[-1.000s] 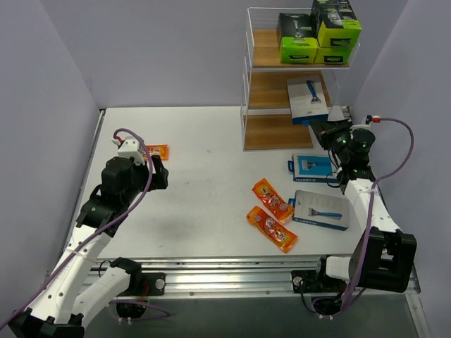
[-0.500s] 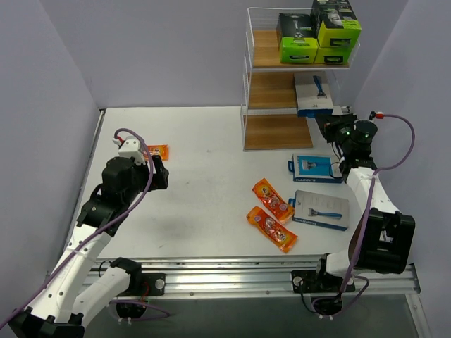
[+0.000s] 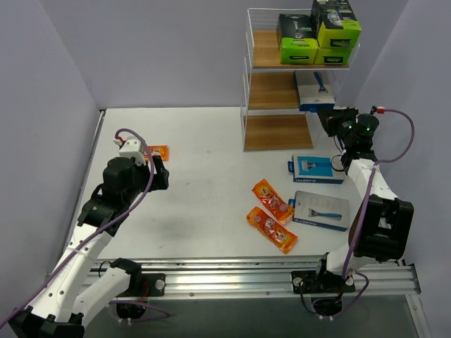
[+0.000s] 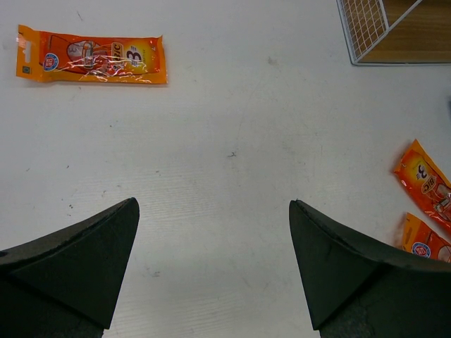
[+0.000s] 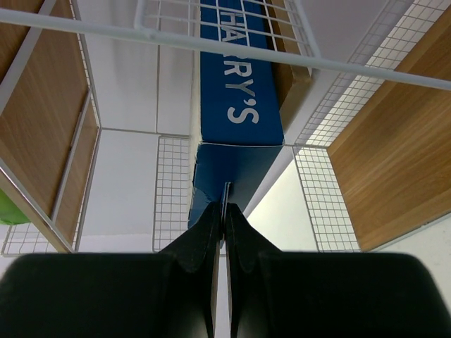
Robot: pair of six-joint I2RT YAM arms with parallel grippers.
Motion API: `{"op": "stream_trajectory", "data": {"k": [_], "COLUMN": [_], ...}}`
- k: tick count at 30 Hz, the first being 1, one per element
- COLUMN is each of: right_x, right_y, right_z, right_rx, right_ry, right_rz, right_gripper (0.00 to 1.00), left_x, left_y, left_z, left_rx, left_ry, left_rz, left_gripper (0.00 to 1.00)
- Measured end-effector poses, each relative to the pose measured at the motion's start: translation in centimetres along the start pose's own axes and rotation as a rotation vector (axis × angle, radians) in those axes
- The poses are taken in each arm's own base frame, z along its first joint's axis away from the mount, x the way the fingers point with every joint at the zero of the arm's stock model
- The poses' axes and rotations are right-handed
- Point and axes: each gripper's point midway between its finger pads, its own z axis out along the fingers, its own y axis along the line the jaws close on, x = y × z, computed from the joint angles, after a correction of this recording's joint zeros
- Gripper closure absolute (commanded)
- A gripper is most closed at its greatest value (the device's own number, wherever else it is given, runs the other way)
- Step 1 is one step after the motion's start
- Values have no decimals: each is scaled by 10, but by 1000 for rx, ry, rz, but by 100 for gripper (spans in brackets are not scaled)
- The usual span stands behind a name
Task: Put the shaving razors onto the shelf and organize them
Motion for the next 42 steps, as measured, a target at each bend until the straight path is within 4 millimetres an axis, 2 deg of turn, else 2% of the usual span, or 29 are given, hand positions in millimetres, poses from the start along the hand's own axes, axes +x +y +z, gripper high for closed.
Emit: {"op": "stream_trajectory", "data": {"k": [16,36,39,40,41,42], "right_x": [-9,-10,-11,-11,-12,-13], "right_y": [-4,-4,-4,-4,-3,-3], "right_z": [21,28,28,28,28,28], "right_rx": [-11,-25,-26,-26,-27,-27], "right_ry": [19,30,32,31,30,29], "right_rz": [16,11,13,12,12,15], "right_gripper": [100,100,88,83,72,70], "left_x": [3,6,7,7,7,7], "left_y": [1,1,1,1,1,1], "left_z": [3,7,7,7,7,8], "left_rx": [-4,-8,-8,-8,-8,-9], "left_ry": [14,28,31,31,32,32], "left_rz": [9,12,12,12,12,12], "left_gripper": [4,4,4,4,3,4]}}
